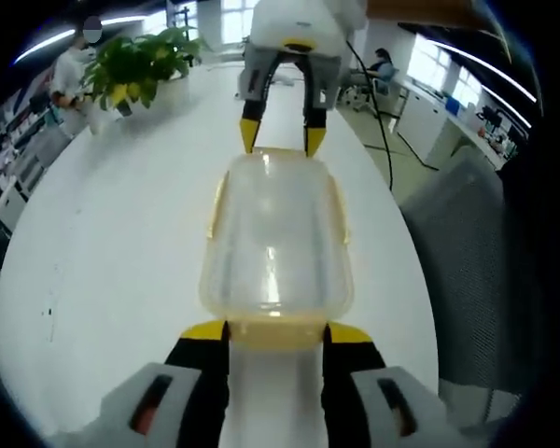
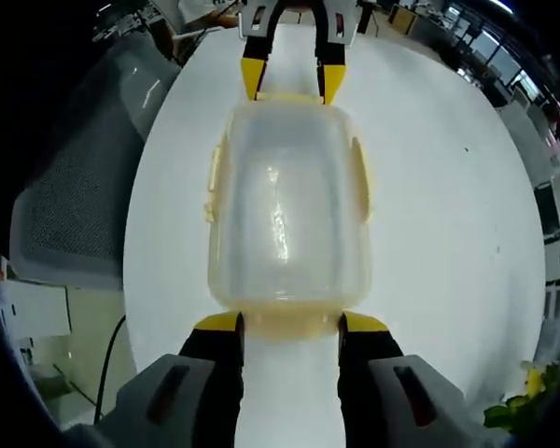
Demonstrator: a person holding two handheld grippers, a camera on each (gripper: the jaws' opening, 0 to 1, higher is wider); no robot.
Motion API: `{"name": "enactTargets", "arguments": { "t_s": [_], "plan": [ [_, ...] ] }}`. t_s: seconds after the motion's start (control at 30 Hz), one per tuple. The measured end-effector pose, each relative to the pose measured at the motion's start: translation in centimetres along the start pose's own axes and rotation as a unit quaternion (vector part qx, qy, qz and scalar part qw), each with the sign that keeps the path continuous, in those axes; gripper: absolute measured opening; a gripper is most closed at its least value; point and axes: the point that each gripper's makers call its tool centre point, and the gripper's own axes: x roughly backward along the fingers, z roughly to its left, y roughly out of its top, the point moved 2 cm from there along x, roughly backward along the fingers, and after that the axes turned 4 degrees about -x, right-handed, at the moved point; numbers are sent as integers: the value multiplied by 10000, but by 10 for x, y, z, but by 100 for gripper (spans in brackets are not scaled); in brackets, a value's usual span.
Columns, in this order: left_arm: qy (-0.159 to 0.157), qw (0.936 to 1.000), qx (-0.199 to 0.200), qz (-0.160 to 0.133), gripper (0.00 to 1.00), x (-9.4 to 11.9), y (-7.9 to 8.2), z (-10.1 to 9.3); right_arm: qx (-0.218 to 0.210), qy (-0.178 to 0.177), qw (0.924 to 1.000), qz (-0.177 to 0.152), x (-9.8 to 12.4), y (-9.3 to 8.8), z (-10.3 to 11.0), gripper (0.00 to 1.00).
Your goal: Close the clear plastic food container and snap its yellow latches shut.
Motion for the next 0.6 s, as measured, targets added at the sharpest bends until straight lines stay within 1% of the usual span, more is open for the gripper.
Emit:
{"name": "enactTargets", "arguments": {
  "t_s": [0.1,0.43,0.6],
  "plan": [
    [-19,10000,3,-15,33,-1,1,-2,43,-4,10000,67,-1,-2,3,36],
    [11,10000,-34,-23,33,-5,1,-1,-42,-21,9999,-111,-2,-5,2,36],
    [85,9998,-172,-6,34,-5,1,-1,-27,21,10000,-92,-5,-6,2,36]
  ]
}}
